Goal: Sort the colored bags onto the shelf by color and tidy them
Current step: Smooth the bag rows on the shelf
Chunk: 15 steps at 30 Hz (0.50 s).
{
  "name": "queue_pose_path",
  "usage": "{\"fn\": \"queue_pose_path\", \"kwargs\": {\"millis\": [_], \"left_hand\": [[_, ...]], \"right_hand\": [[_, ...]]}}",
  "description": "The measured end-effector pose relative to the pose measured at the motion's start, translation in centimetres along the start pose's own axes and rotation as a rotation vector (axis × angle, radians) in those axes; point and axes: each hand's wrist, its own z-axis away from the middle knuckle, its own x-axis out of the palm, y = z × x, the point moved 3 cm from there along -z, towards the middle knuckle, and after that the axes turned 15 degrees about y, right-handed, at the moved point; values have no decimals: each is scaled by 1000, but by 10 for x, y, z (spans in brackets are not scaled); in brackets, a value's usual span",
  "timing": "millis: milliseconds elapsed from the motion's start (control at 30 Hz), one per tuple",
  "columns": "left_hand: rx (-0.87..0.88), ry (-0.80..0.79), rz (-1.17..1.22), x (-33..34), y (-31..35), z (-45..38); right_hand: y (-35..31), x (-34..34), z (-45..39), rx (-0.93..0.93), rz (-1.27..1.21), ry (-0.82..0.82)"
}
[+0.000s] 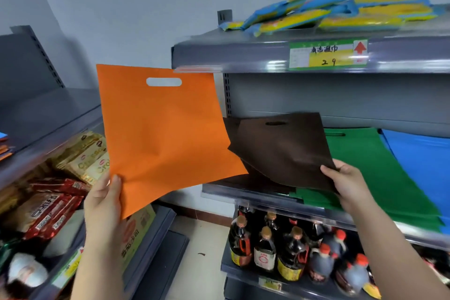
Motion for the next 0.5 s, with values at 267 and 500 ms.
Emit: {"fn": "queue_pose_path", "kwargs": {"millis": [267, 500], "left_hand": [[-83, -87, 50, 7, -9, -69], [-122, -197, 66, 4, -19, -102]], "right_hand": [[1, 75, 2, -212, 382, 60], [2, 115, 12, -429, 1073, 150]]}}
